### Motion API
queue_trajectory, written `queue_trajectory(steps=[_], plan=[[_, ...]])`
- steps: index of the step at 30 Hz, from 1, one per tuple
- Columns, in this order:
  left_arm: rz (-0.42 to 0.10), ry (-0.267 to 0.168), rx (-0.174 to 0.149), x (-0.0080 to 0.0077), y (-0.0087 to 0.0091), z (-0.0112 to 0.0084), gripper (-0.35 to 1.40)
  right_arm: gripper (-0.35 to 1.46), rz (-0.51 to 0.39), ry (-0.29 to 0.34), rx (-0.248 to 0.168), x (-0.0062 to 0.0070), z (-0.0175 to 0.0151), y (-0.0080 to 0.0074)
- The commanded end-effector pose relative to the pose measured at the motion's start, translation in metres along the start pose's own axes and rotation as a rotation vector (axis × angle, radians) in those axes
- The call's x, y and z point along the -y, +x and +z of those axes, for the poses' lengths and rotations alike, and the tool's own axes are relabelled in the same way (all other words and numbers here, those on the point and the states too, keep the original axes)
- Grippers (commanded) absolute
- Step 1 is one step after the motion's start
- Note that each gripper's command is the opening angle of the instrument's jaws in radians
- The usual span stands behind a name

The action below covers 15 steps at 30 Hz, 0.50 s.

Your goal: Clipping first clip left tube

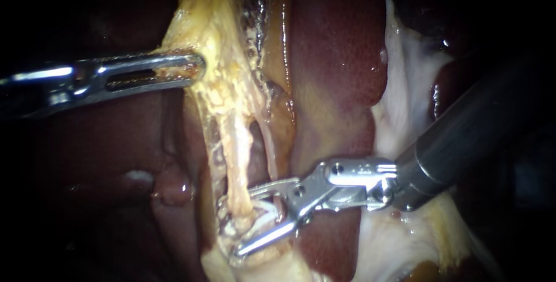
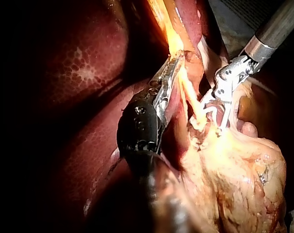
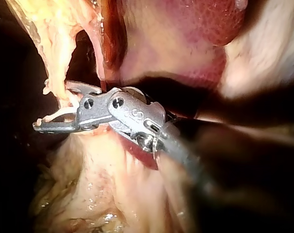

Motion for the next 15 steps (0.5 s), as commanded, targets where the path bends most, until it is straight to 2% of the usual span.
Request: queue_trajectory(steps=[1, 12, 15], plan=[[0.000, -0.001, 0.000, 0.0000, 0.0000, 0.0000, -0.35, 0.53, -0.001, 0.000, 0.002, -0.0001, 0.0002, -0.0001], [0.000, -0.001, 0.000, 0.0000, 0.0000, 0.0001, -0.35, 0.47, -0.007, 0.013, 0.003, -0.0005, 0.0008, -0.0004], [0.000, -0.001, 0.000, 0.0000, 0.0000, 0.0001, -0.35, 0.38, -0.008, 0.005, 0.002, -0.0005, 0.0006, -0.0005]])
